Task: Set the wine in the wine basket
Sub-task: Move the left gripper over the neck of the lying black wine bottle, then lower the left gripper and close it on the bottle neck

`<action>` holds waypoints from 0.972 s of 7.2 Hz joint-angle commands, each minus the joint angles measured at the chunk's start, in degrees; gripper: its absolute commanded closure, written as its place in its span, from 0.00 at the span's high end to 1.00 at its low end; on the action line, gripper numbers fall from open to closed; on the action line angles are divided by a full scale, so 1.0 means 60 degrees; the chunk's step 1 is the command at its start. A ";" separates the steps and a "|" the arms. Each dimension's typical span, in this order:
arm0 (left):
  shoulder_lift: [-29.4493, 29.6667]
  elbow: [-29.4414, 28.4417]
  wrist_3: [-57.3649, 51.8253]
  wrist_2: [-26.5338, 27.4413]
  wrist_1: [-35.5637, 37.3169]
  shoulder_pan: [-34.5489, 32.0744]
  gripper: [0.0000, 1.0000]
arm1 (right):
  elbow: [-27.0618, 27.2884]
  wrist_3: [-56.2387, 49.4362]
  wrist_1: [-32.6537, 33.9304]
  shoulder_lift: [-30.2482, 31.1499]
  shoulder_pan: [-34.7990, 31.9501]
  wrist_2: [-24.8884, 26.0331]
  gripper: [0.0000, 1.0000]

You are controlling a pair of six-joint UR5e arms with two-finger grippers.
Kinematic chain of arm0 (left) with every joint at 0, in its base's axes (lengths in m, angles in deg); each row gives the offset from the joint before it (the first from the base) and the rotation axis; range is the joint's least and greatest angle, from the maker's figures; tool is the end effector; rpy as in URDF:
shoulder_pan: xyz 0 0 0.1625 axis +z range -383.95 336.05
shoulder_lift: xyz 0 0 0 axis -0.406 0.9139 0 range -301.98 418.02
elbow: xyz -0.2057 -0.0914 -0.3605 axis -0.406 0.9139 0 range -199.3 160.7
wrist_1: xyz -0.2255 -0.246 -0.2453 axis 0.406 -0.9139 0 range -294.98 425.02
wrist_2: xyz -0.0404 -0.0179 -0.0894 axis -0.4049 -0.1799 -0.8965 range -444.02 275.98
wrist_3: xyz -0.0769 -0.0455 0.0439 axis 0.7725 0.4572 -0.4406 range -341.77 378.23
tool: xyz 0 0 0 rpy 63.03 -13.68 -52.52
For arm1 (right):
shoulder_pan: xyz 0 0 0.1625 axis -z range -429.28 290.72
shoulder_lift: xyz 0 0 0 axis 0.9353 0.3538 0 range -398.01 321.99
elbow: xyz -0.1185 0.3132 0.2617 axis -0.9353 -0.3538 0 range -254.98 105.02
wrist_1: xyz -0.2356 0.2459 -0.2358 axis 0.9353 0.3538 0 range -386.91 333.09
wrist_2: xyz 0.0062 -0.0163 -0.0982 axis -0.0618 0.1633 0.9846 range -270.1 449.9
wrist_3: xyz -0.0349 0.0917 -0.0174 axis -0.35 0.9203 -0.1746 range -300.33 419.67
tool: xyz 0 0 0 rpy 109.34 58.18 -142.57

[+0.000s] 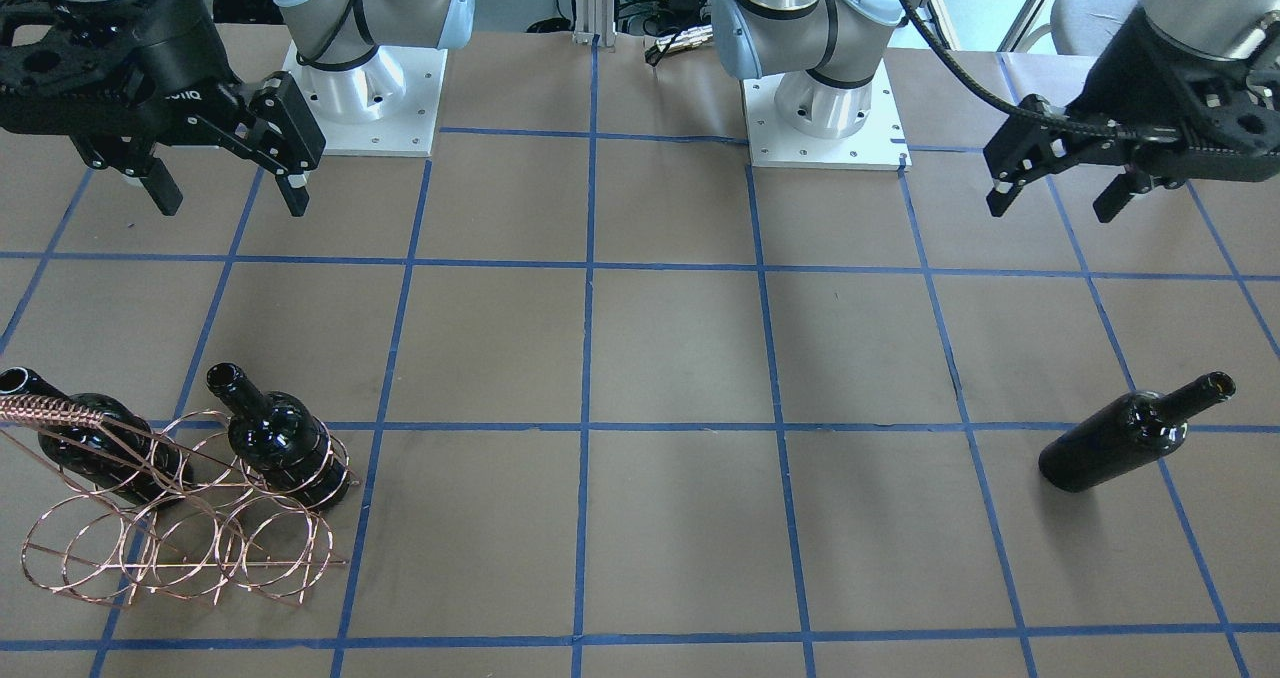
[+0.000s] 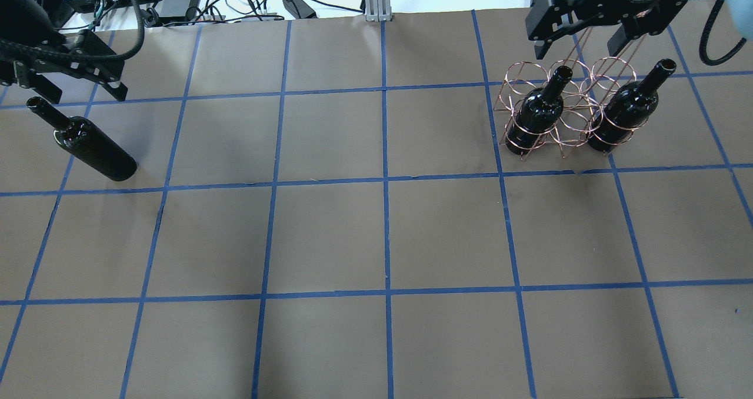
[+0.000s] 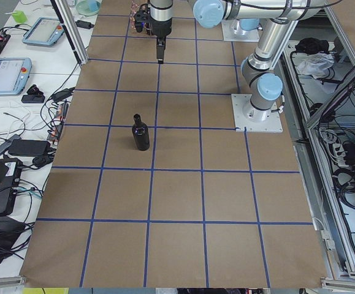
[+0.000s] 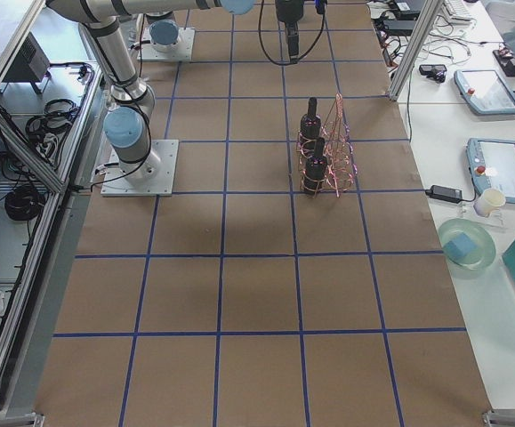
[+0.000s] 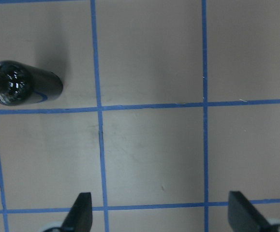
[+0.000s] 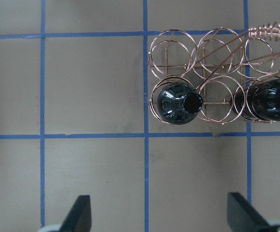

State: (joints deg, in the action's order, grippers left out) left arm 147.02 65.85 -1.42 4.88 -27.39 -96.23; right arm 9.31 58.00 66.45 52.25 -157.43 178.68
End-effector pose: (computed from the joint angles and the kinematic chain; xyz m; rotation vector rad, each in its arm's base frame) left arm 0.0199 -0.5061 0.5340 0.0535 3.1385 -0.0990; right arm 0.1192 -0.5068 0.5462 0.0023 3.1150 -0.2552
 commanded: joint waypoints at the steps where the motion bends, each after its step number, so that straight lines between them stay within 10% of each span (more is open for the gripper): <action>1: 0.0457 -0.0012 -0.1523 0.0081 0.0737 0.0764 1.00 | 0.0000 0.0000 -0.0004 0.0000 0.0000 0.0013 1.00; 7: 0.2172 0.0018 -0.3930 -0.0036 0.2816 0.2185 1.00 | 0.0000 0.0000 -0.0019 0.0000 0.0000 -0.0001 1.00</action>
State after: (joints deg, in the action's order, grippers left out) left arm 158.71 65.93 -22.38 4.89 -12.18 -85.09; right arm 9.31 58.00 66.37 52.25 -157.43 178.68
